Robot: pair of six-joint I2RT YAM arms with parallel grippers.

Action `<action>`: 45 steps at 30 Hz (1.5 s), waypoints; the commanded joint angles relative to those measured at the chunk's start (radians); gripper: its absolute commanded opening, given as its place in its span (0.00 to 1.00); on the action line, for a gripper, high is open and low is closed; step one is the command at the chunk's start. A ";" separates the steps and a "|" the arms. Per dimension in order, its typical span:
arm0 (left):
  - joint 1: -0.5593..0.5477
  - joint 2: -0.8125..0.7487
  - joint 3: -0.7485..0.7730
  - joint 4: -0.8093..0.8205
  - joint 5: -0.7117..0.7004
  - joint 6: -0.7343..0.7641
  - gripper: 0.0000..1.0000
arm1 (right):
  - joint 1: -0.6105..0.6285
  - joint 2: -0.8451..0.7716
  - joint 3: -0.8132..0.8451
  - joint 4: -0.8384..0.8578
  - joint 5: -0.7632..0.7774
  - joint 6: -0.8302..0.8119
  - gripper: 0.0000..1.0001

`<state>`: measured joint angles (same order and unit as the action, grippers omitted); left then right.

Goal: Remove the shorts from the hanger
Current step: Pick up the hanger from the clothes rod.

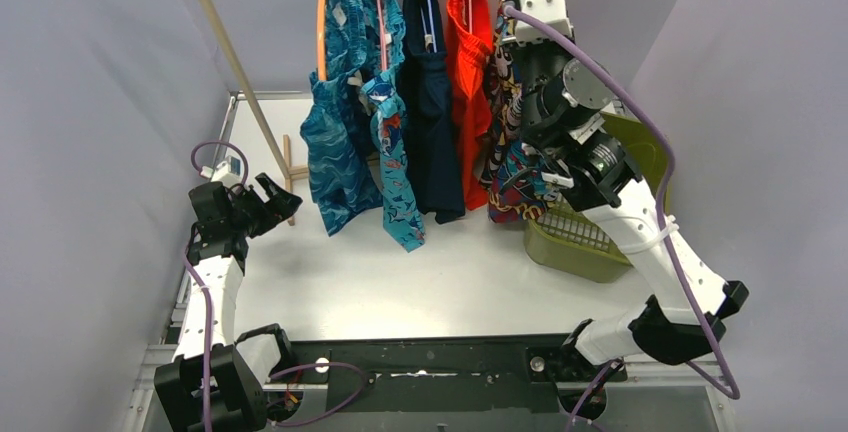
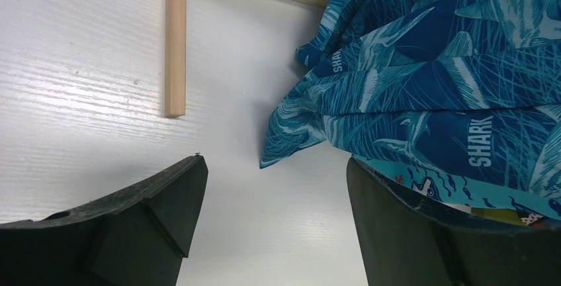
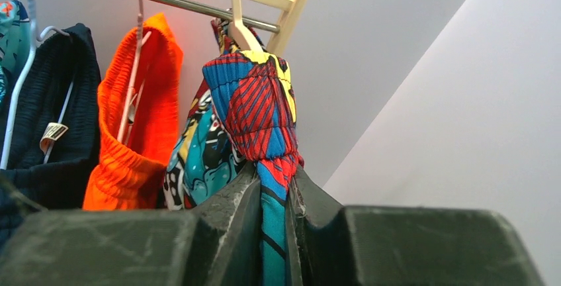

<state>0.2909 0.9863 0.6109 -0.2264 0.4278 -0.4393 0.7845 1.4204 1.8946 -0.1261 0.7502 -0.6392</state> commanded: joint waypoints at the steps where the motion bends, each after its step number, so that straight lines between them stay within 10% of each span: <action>1: 0.011 -0.015 0.008 0.055 0.015 0.002 0.77 | -0.010 -0.115 -0.079 0.223 0.039 0.088 0.00; 20: 0.010 -0.069 -0.007 0.056 0.027 -0.026 0.77 | -0.001 -0.642 -0.741 -0.254 -0.150 1.004 0.00; 36: -0.045 -0.219 0.037 0.013 0.228 -0.181 0.73 | -0.003 -0.869 -0.756 -0.571 -0.698 1.028 0.00; 45: -0.098 -0.222 0.122 0.026 0.420 -0.184 0.72 | -0.008 -0.973 -0.812 -0.447 -1.089 1.005 0.00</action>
<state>0.2195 0.7792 0.6590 -0.2493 0.7094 -0.6083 0.7784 0.4801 1.0946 -0.7193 -0.0963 0.3672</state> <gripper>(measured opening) 0.727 0.108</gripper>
